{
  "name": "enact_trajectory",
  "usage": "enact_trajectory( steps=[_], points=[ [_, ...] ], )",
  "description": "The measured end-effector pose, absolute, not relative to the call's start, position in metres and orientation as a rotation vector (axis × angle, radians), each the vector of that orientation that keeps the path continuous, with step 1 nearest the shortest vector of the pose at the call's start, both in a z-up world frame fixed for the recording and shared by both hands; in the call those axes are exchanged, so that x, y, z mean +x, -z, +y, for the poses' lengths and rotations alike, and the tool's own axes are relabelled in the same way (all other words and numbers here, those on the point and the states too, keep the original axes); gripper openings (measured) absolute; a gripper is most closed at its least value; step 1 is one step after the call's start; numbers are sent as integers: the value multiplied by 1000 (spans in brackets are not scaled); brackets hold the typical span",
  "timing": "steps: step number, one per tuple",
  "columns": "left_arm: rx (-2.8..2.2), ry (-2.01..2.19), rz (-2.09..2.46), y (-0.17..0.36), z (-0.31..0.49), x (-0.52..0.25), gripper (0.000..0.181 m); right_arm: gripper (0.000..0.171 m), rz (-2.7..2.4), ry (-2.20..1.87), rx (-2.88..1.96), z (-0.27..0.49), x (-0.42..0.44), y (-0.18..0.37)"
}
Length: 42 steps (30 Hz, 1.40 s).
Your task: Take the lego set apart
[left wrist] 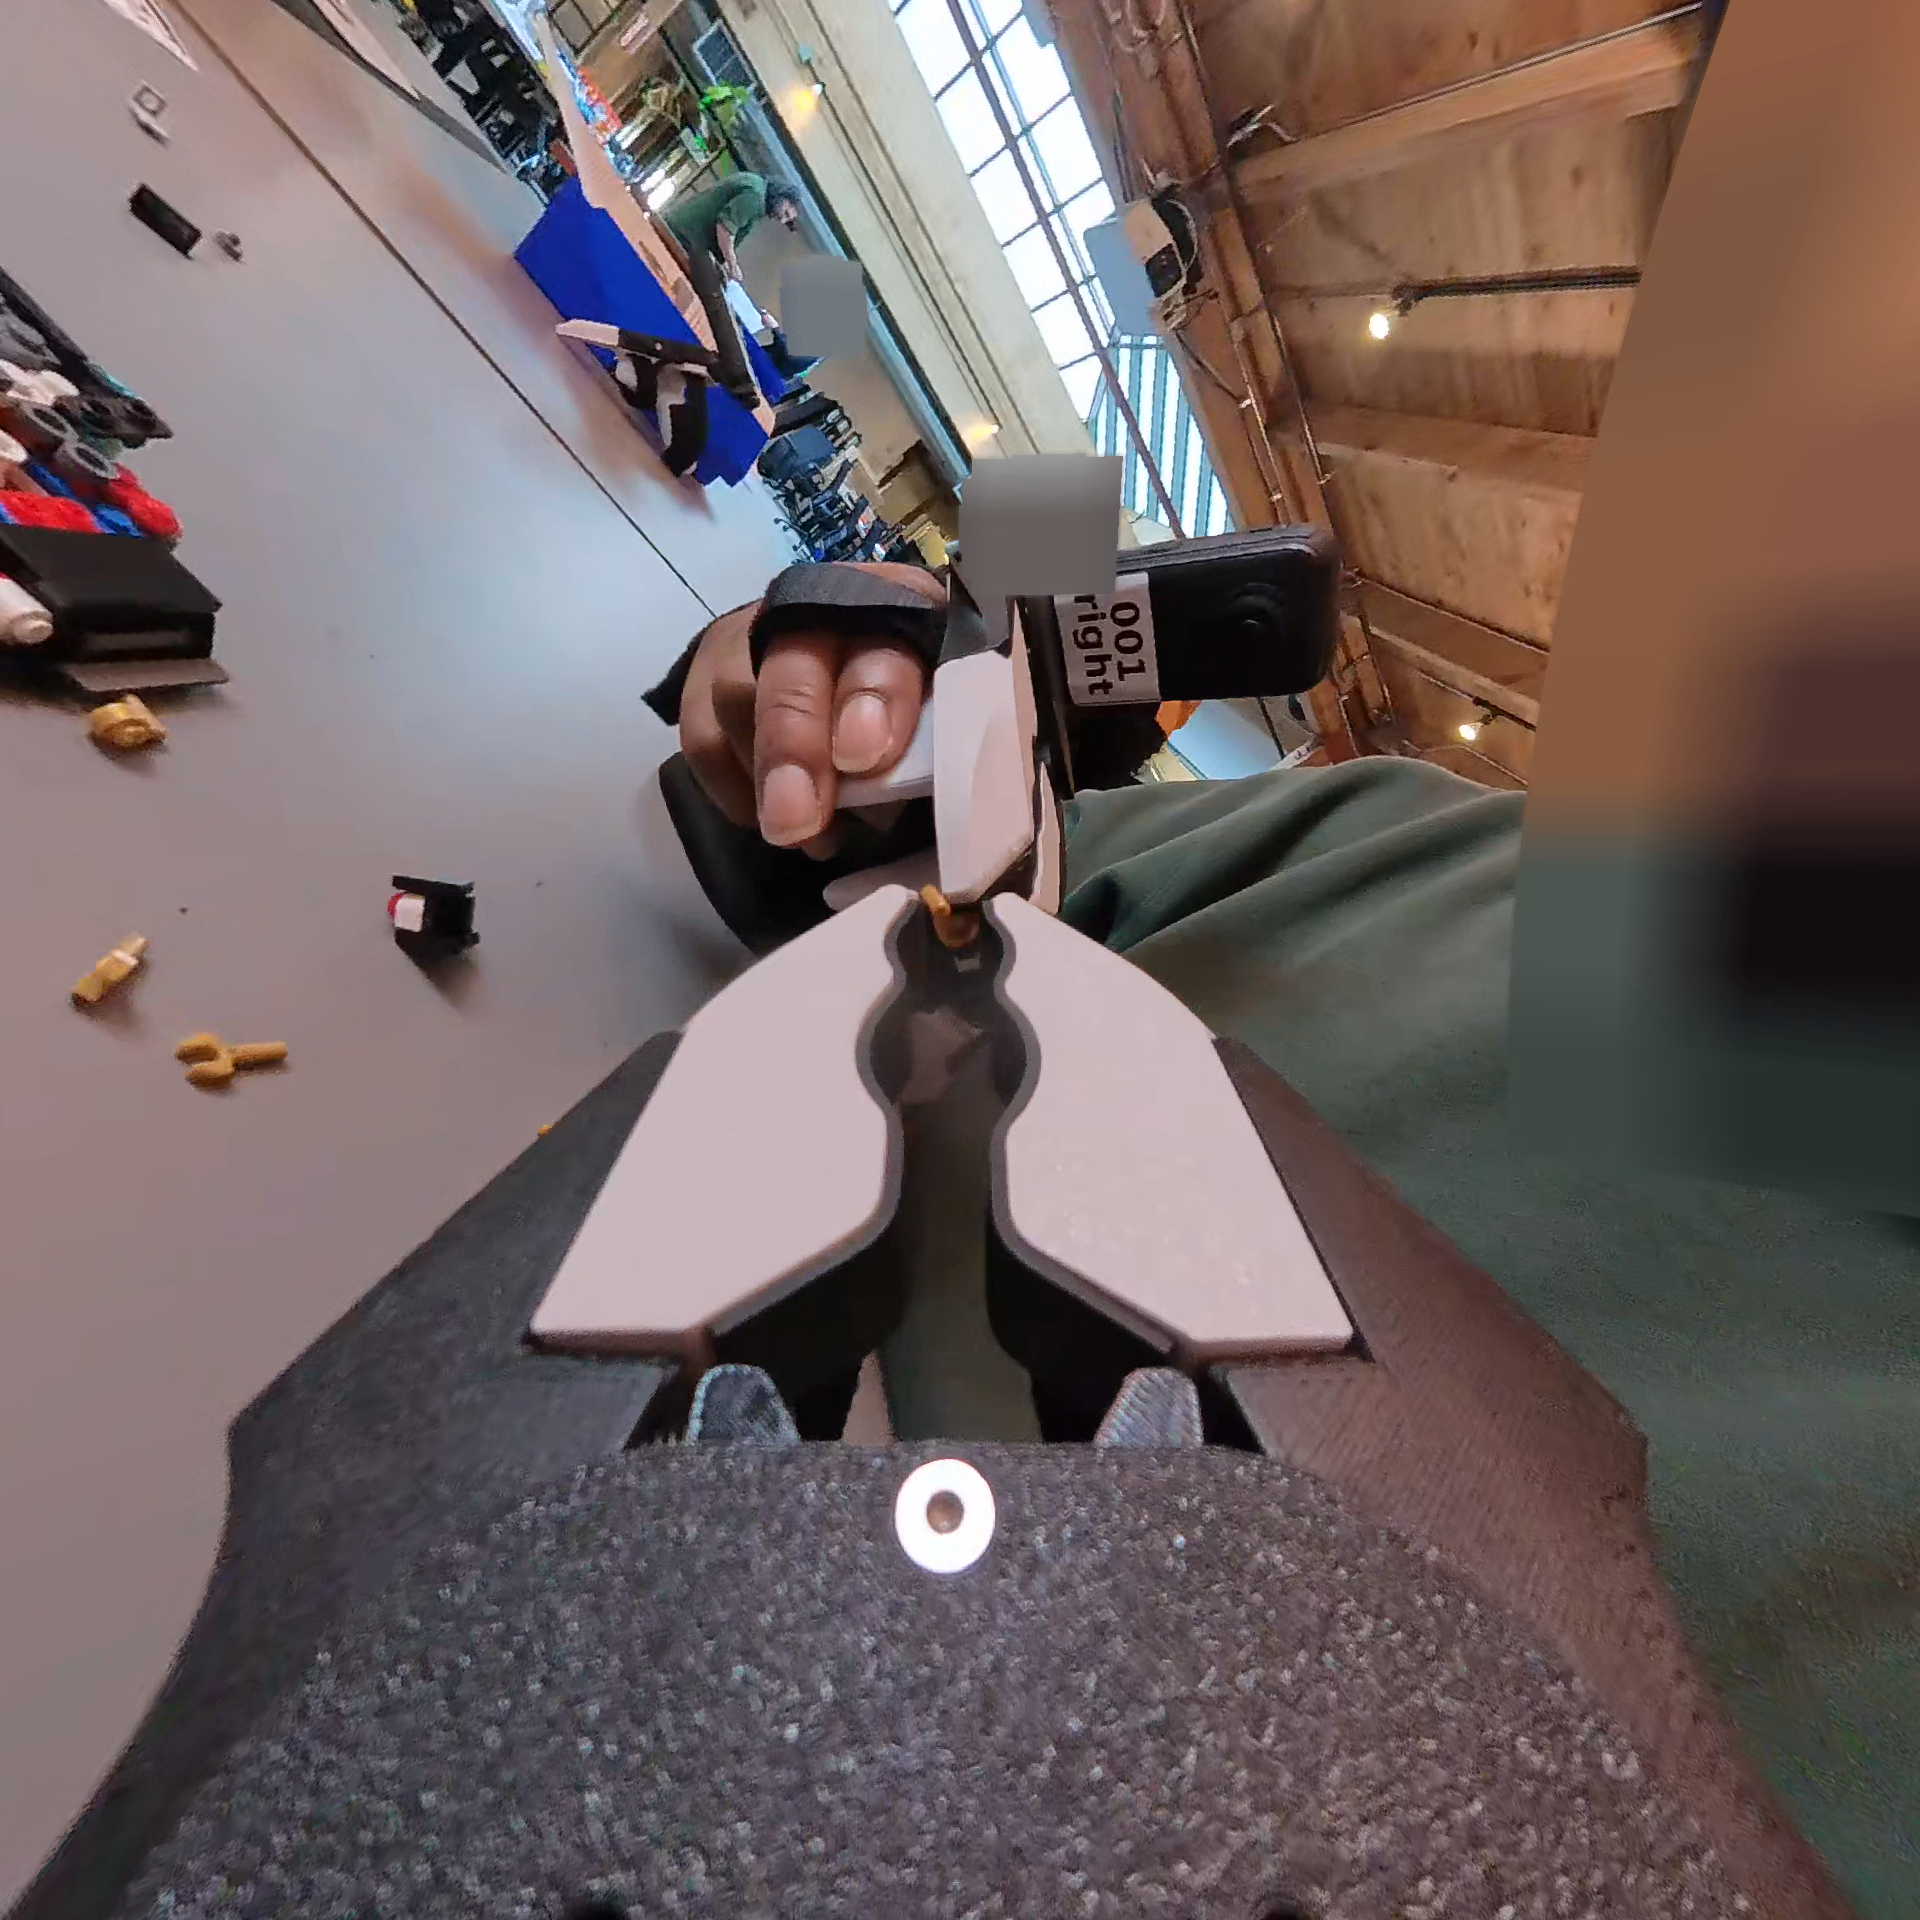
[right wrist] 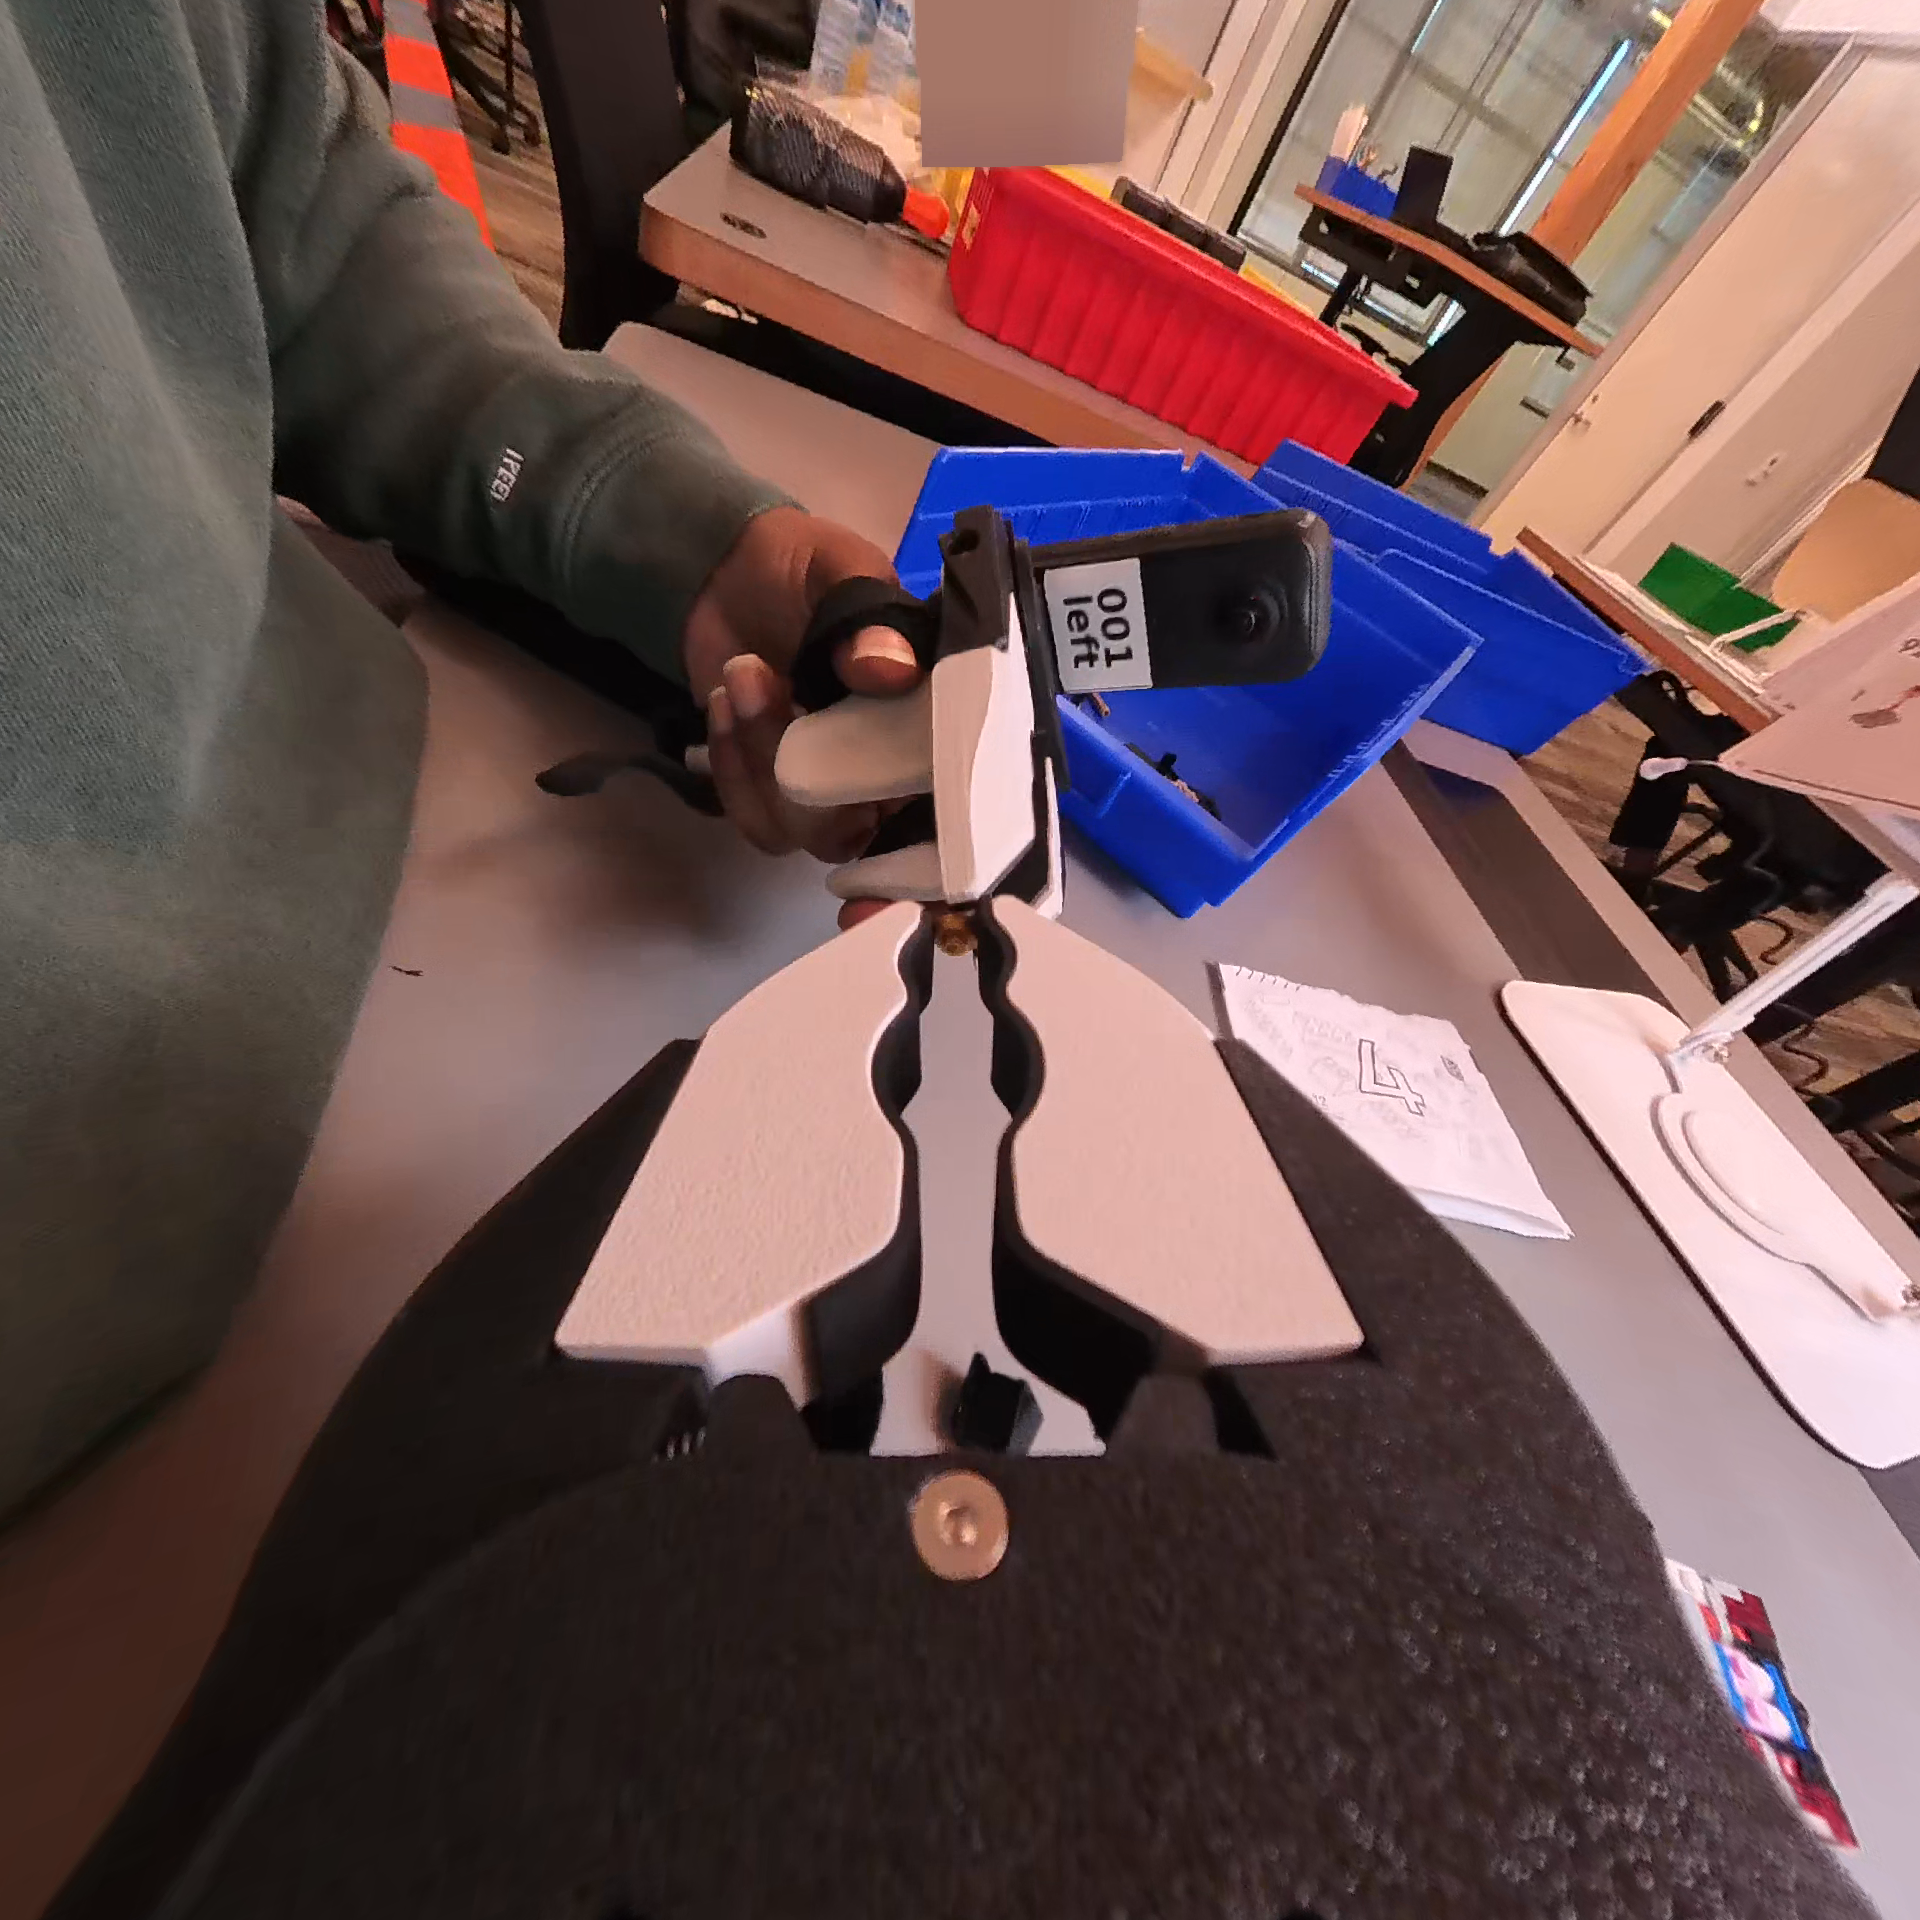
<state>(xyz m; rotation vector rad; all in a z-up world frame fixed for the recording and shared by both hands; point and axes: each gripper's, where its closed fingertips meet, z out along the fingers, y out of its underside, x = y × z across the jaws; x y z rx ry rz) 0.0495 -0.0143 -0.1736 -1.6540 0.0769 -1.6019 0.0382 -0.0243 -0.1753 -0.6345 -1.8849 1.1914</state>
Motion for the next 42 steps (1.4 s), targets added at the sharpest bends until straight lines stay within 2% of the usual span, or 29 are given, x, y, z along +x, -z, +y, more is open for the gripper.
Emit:
enact_trajectory(
  steps=[12,15,19,23,24,27,29,32,37,42],
  points=[
    [-1673,1410,124,172,-12,35,3,10,-1833,-1253,-679,-14,37,170],
    [-1842,948,124,185,0,-7,2,12,-1951,-1175,-761,-5,38,190],
    [-2052,149,-35,197,-1,-112,2,18,-2277,-1031,-852,-11,51,244],
    [-2169,-96,-179,208,-21,-159,3,23,-2427,-906,-950,-11,55,278],
    [-2205,-127,-198,213,-26,-165,10,23,-2440,-883,-963,-10,55,282],
    [-2242,-91,-235,222,-29,-165,48,22,-2454,-863,-1004,-10,54,284],
    [-2263,-69,-221,227,-29,-161,62,22,-2471,-847,-1029,-10,53,285],
    [-2284,-60,-160,230,-28,-153,71,19,-2500,-841,-1049,-12,53,285],
    [-2337,-66,-133,240,-32,-152,77,4,-2532,-843,-1067,-16,56,286],
    [-2420,-19,-112,256,-37,-145,78,3,-2523,-833,-1049,-16,57,286]
  ],
)
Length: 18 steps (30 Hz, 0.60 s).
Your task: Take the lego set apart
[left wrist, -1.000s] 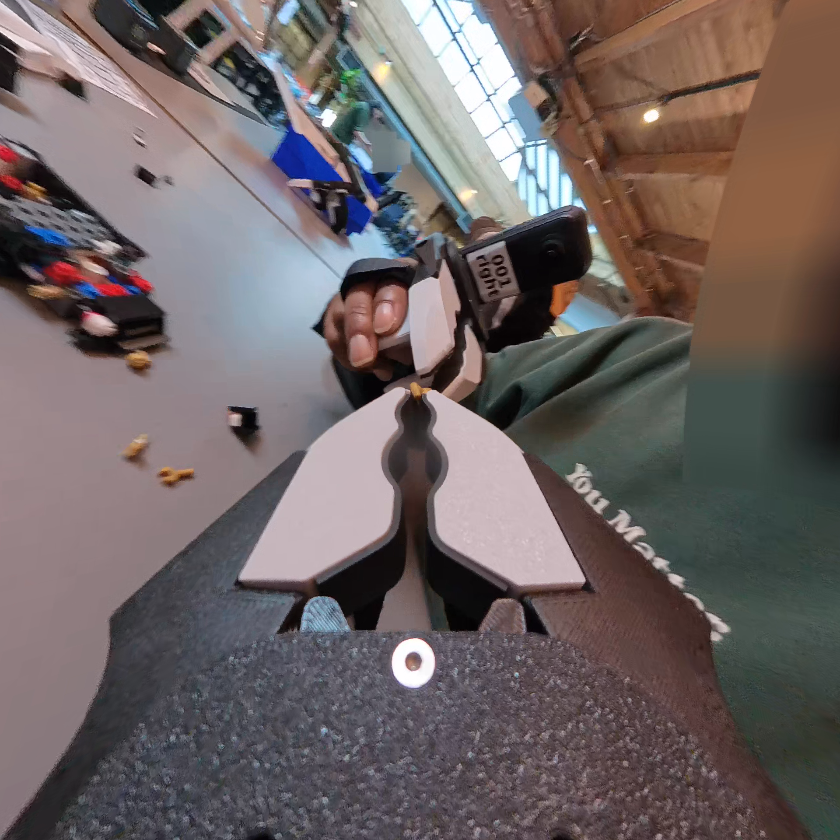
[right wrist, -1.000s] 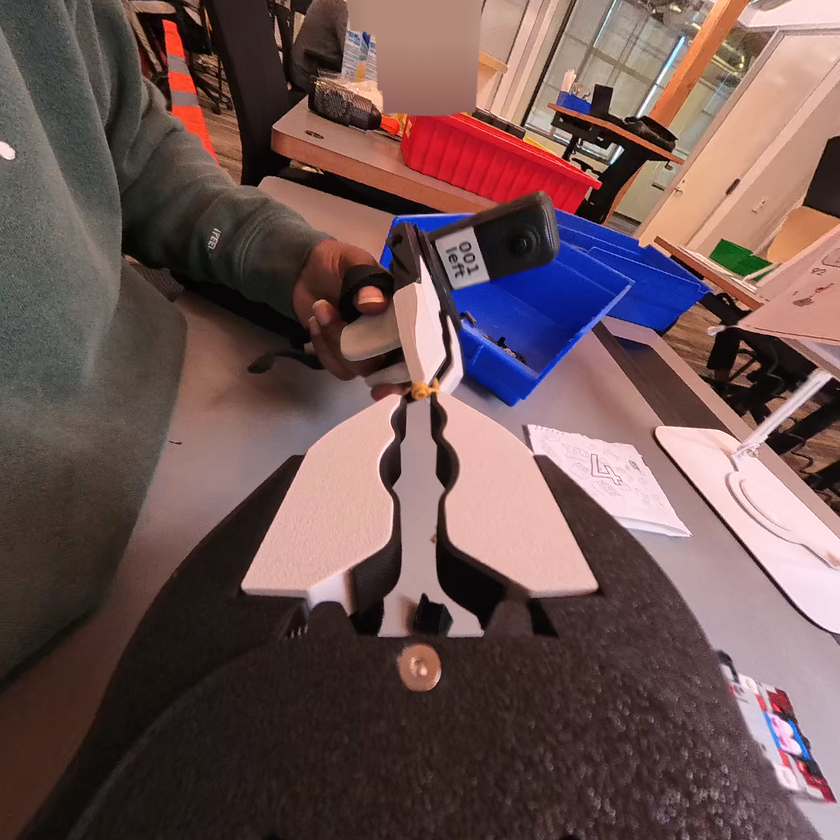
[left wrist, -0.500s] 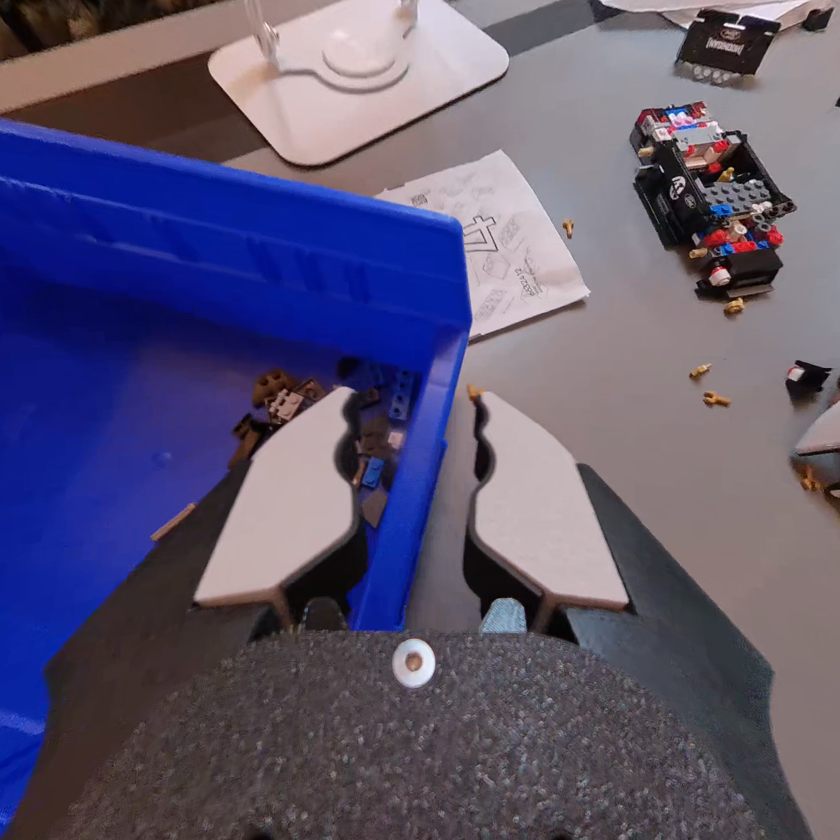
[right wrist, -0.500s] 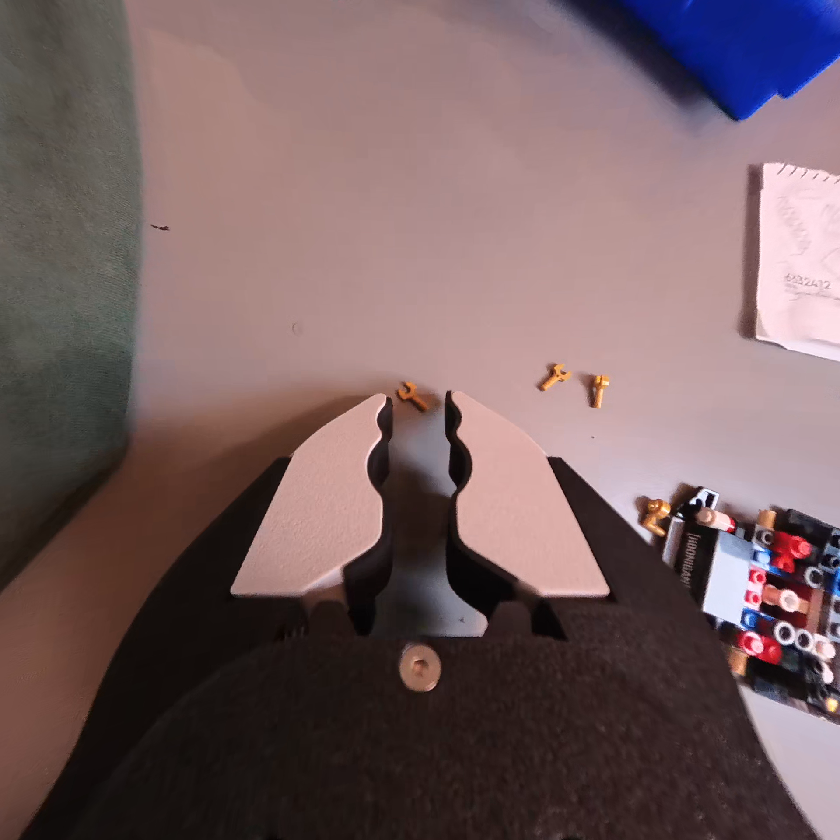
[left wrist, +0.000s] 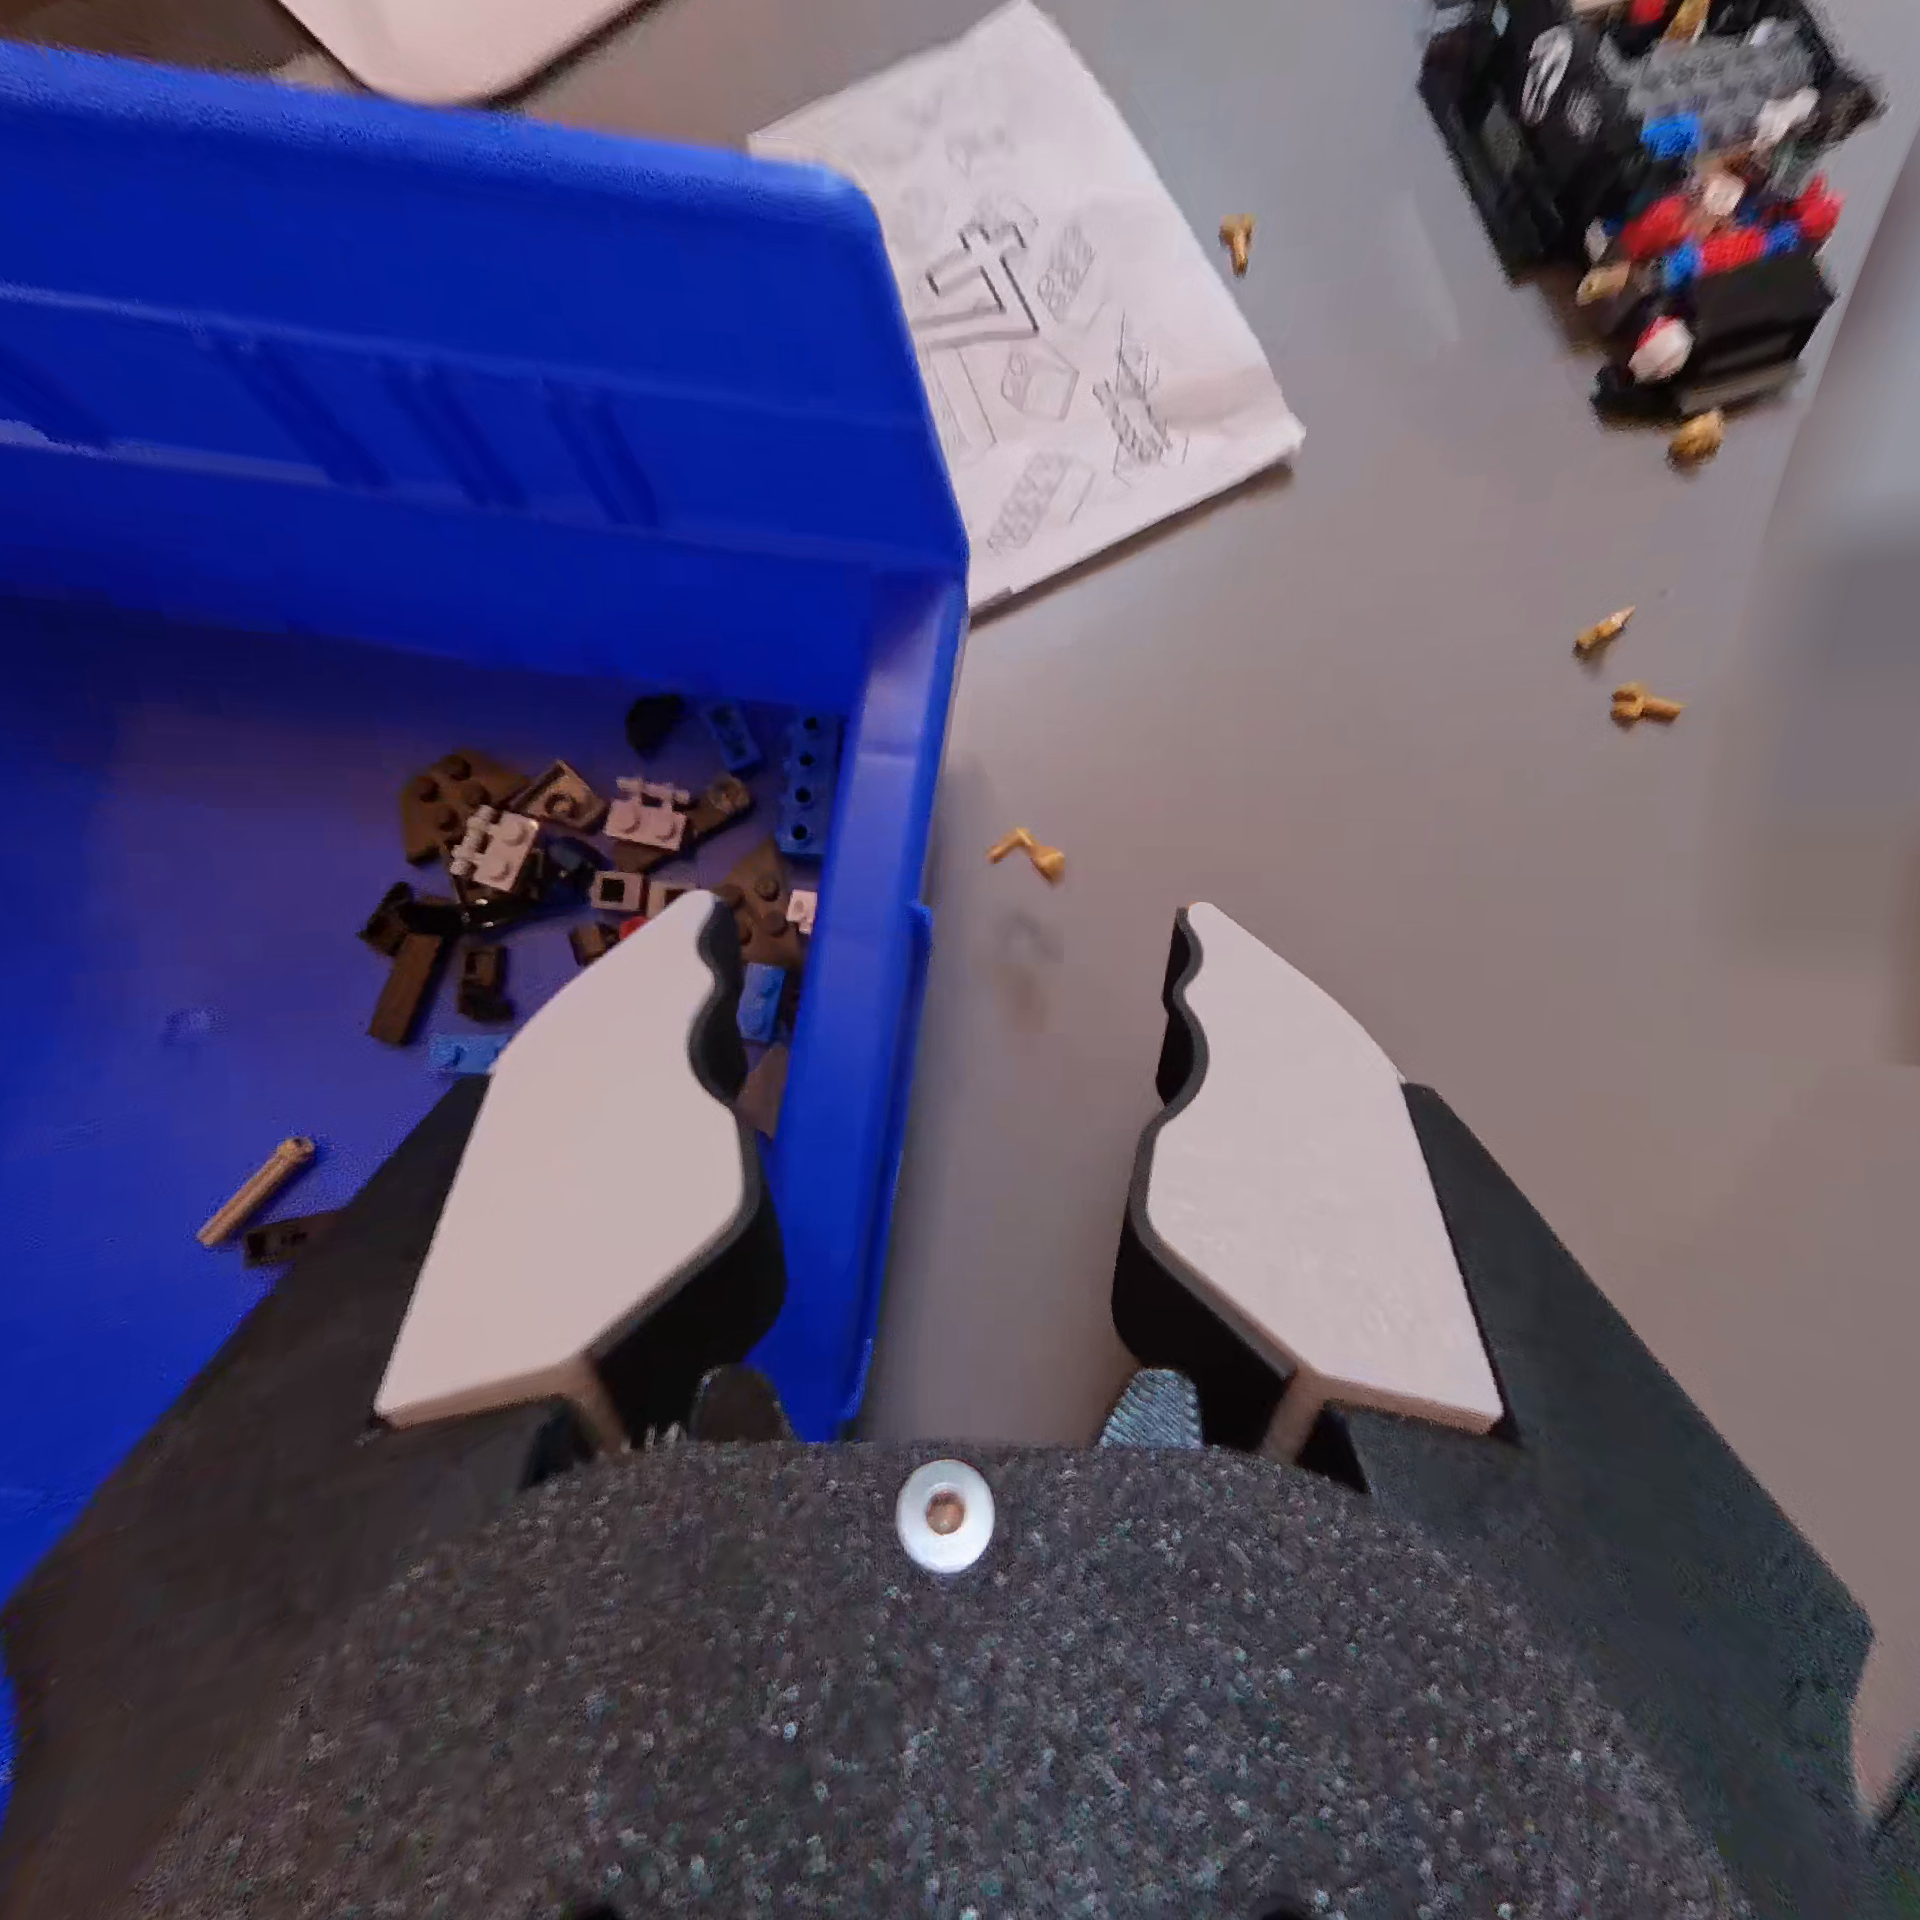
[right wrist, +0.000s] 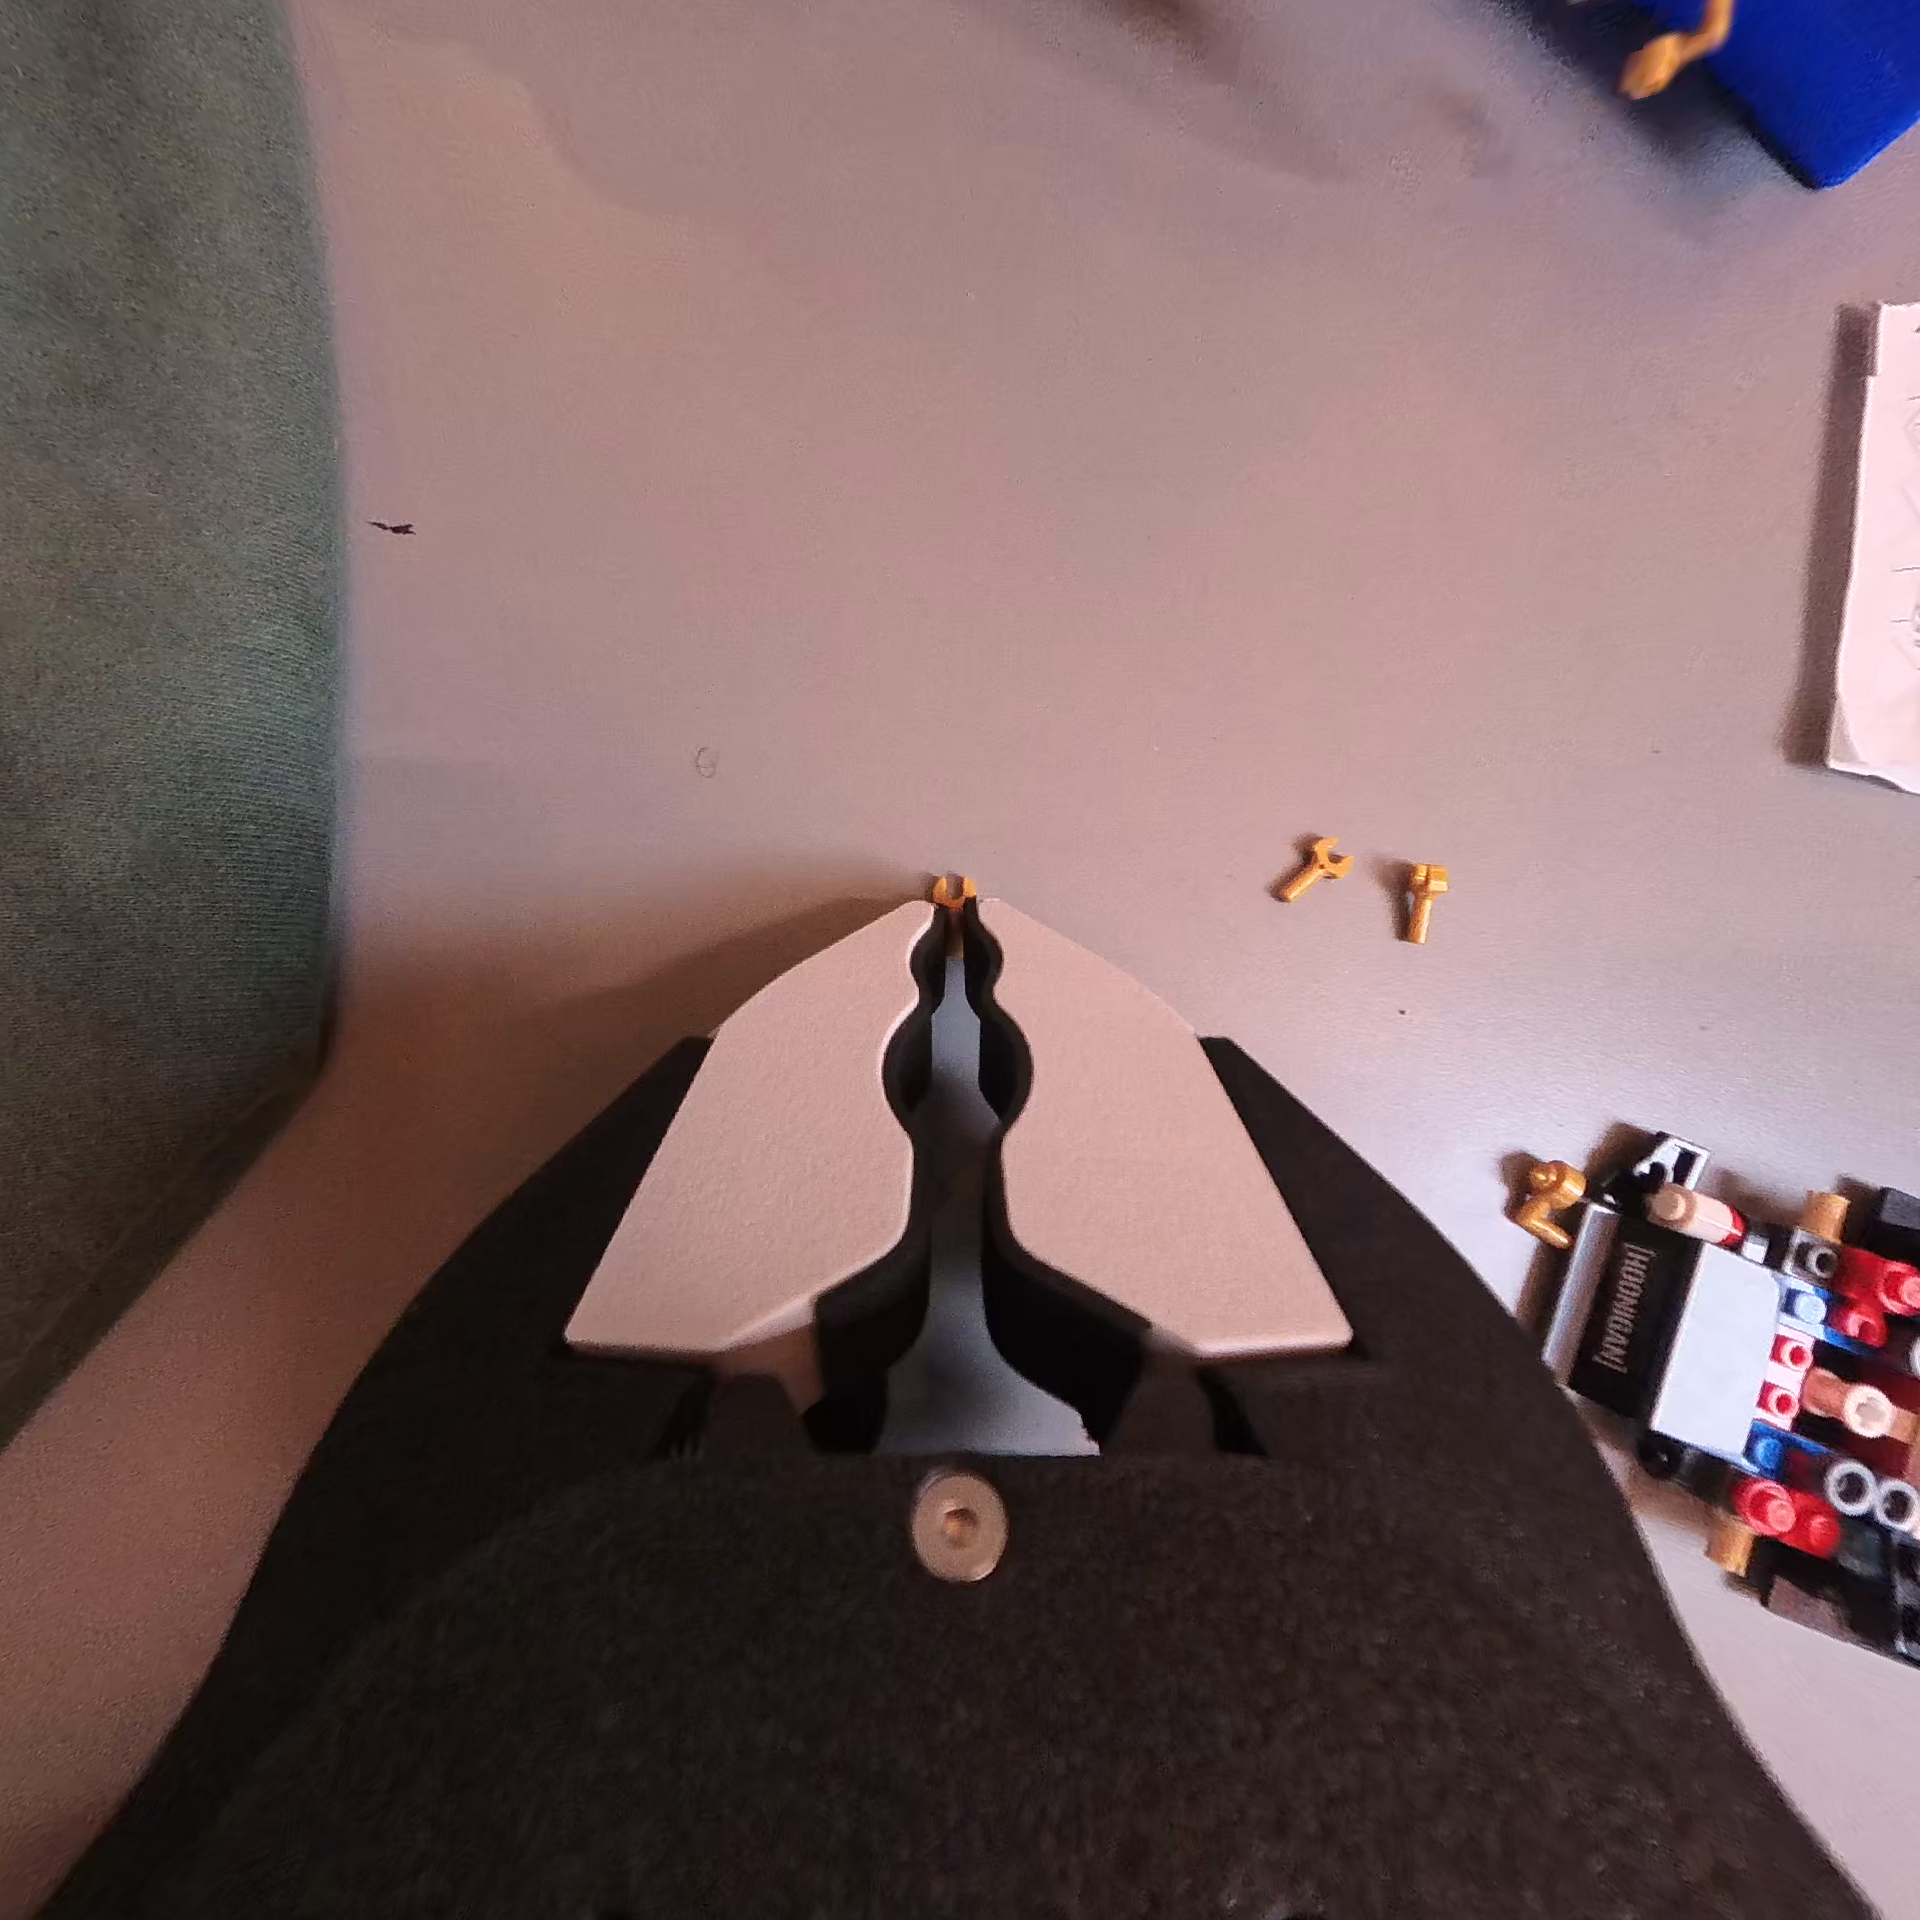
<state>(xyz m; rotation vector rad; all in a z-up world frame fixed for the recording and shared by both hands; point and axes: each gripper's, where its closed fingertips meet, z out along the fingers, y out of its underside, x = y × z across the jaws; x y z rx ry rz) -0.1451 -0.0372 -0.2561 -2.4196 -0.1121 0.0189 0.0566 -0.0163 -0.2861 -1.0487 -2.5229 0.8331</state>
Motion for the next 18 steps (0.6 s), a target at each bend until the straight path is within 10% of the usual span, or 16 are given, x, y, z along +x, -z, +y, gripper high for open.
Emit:
enact_trajectory(
  steps=[12,18],
  points=[
    [-2246,-140,133,226,-24,-127,43,3,-2410,-938,-1050,-12,49,275],
    [-2009,715,319,200,-25,-11,34,3,-2023,-1184,-930,-9,25,213]
  ],
)
